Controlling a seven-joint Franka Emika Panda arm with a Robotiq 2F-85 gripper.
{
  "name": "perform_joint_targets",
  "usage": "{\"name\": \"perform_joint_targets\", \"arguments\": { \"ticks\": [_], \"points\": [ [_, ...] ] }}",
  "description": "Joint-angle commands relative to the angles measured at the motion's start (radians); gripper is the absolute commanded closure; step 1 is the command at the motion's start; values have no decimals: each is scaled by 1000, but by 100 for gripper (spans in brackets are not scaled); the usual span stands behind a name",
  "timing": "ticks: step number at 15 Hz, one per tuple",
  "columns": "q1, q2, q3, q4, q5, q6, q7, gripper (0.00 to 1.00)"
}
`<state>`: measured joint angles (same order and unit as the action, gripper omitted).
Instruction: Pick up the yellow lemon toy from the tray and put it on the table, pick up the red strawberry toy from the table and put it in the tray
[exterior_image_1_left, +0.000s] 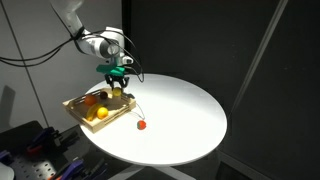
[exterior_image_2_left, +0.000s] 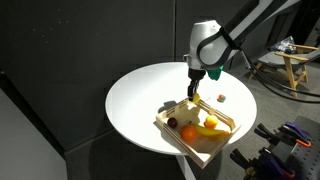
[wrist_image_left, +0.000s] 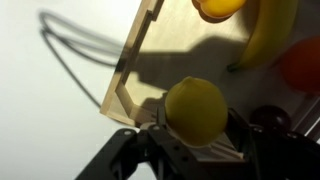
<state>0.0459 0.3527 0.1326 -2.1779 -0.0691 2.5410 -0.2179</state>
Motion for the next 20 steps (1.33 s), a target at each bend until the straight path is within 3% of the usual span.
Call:
{"name": "perform_joint_targets", "arguments": {
  "ticks": [1, 13, 20],
  "points": [
    [0, -69, -36, -18, -4, -64, 41, 65],
    [-90, -132, -134, -8, 60, -166, 57, 65],
    [-136, -102, -157, -18, 90, -104, 33, 65]
  ]
}}
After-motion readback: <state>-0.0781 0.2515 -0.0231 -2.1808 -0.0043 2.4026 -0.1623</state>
